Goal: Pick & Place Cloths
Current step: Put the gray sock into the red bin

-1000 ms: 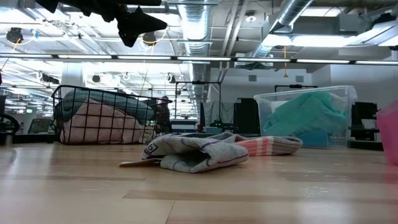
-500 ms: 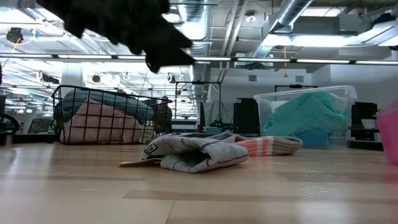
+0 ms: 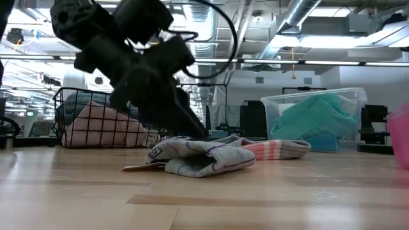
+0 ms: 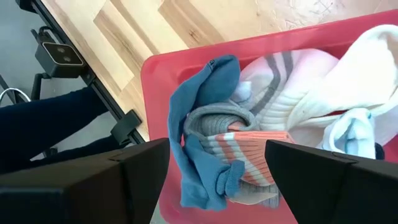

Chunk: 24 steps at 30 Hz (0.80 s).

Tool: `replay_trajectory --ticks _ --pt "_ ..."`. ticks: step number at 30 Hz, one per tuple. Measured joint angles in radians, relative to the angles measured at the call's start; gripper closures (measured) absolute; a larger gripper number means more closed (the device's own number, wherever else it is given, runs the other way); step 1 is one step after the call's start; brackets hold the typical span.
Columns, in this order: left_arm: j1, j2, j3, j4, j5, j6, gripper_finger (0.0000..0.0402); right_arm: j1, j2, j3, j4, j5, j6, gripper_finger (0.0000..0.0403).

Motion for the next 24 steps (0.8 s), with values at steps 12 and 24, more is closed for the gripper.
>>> replay_trajectory --ticks 12,24 --pt "0.021 0.107 0.006 -0.032 -0.023 -0.187 0.0218 0.0 0.0 0.0 -0.001 0.022 -0.003 0.0143" --pt "0.024 -0.055 -0.005 -0.098 -0.02 -0.288 0.0396 -0.053 0.0 0.0 0.003 0.157 -0.134 0.0143"
